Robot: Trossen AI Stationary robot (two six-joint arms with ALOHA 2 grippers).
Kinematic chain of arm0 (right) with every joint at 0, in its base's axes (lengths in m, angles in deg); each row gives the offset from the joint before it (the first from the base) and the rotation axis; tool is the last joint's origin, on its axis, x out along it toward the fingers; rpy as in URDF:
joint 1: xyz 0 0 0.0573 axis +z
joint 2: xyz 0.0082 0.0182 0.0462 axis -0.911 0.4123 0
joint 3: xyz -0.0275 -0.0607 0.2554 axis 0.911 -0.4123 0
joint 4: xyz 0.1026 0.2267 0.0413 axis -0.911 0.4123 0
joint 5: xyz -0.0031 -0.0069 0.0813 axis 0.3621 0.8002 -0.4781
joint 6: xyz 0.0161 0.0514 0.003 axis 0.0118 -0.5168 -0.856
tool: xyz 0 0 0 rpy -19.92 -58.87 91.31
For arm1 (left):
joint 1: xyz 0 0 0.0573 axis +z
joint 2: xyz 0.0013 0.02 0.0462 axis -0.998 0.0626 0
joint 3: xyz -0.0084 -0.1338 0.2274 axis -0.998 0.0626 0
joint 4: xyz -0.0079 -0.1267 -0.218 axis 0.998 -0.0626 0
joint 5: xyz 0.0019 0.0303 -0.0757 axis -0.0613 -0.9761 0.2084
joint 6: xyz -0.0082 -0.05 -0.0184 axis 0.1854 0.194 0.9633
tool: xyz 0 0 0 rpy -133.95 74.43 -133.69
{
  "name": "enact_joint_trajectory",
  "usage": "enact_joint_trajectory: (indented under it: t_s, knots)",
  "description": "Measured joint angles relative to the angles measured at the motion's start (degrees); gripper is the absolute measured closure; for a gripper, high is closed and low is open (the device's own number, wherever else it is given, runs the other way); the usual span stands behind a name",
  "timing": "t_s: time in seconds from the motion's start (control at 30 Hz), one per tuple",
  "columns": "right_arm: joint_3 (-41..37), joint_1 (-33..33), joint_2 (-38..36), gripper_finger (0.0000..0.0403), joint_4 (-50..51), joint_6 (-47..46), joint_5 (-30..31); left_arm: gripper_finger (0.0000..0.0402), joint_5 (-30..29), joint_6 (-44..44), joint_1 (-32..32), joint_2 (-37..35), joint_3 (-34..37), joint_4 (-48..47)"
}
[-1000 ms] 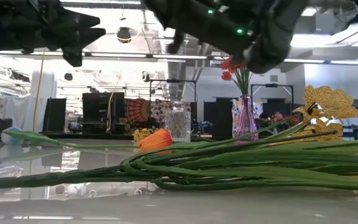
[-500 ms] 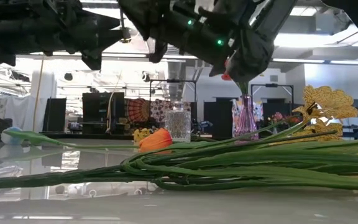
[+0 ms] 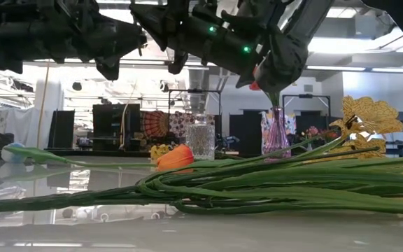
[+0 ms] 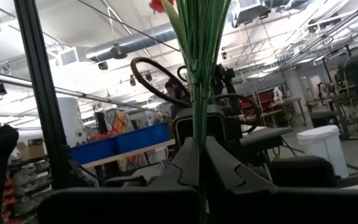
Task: Sort flowers into vase by color
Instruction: Put the red flower into the pink flower vase
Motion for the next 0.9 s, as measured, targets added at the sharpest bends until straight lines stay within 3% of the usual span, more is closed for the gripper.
enact_joint_trajectory:
  t_s: [0.13, 0.27, 0.37, 0.53, 0.73, 0.9]
  knots:
    - [0.0, 0.0, 0.0, 0.0365, 0.5, 0.89, -0.09, 0.039, -0.37, -0.1, 0.0, -0.02, 0.02, -0.73]
    - [0.0, -0.03, -0.07, 0.0322, 1.63, 0.88, -0.33, 0.0398, -0.88, -0.07, 0.04, -0.04, 0.02, -1.84]
    - [-0.02, -0.73, -1.05, 0.0295, 4.71, 0.94, -4.45, 0.0399, -1.68, -0.15, -0.01, -0.69, 0.04, -4.23]
    - [-0.02, -2.33, -5.09, 0.0258, 17.77, 1.43, -9.11, 0.04, -2.09, 0.06, 1.0, -3.99, -0.06, -10.88]
    - [-0.02, -2.56, -10.79, 0.0234, 34.56, 10.59, -9.2, 0.0401, -2.38, 0.08, 2.08, -10.2, -2.73, -27.99]
    - [-0.02, -2.14, -14.46, 0.0239, 42.54, 16.22, -5.0, 0.0401, -2.6, 0.04, 2.1, -12.54, -3.04, -32.38]
